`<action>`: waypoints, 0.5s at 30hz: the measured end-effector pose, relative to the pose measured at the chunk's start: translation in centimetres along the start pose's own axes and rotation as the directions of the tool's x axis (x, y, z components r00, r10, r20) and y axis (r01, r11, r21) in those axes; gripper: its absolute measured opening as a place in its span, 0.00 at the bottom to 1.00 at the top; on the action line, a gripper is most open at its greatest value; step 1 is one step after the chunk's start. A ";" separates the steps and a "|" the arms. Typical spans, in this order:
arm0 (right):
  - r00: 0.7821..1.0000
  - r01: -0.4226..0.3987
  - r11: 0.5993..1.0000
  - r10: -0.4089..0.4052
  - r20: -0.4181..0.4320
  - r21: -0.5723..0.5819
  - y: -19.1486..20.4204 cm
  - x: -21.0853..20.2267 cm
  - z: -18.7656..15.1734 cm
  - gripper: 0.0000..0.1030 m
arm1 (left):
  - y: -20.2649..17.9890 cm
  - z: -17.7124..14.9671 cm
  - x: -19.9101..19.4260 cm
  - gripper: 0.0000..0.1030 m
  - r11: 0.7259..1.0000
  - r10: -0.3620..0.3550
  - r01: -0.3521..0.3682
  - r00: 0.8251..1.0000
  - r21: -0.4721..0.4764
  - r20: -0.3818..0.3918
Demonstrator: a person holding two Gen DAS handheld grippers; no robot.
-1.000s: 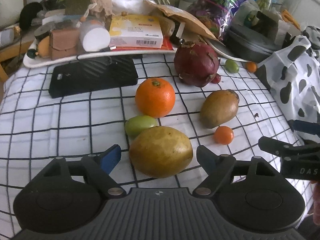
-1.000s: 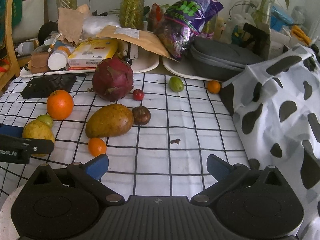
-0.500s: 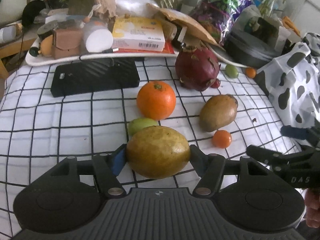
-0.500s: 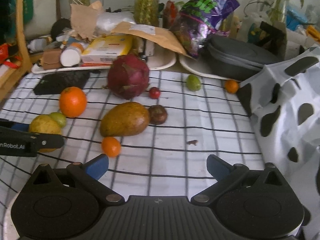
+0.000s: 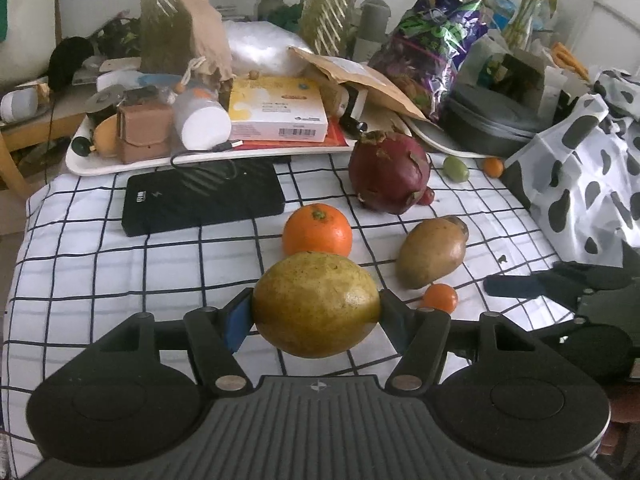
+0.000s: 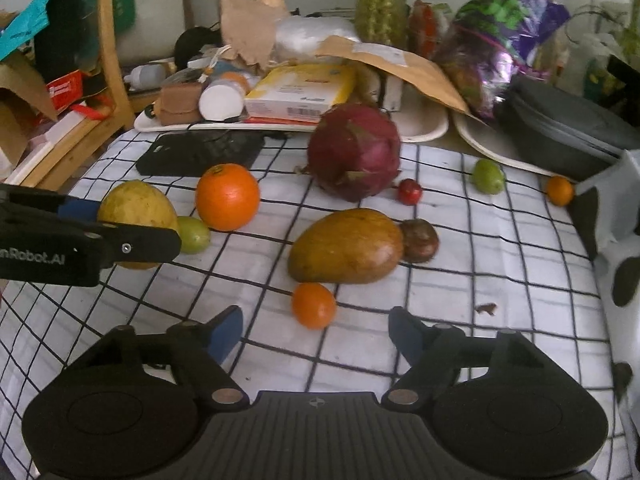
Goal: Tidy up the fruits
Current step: 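Lift the passion fruit with the left gripper while the right gripper grasps the small tomato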
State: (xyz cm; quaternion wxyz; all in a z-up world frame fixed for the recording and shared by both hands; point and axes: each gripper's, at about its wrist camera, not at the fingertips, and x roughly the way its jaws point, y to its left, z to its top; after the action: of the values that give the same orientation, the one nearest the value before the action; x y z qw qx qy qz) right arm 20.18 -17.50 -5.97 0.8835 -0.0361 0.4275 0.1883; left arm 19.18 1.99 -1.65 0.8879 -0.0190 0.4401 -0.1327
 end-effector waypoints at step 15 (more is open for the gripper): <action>0.999 0.026 0.996 -0.024 0.025 -0.090 1.0 -0.5 -0.2 0.25 | -0.3 -0.3 -1.1 0.62 1.000 -0.013 0.013 1.000 0.027 0.012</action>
State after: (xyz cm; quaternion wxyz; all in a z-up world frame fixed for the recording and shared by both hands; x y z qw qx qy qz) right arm 19.42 -16.80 -5.63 0.8883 -0.0789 0.4075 0.1966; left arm 18.21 2.02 -0.92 0.8897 -0.0108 0.4330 -0.1442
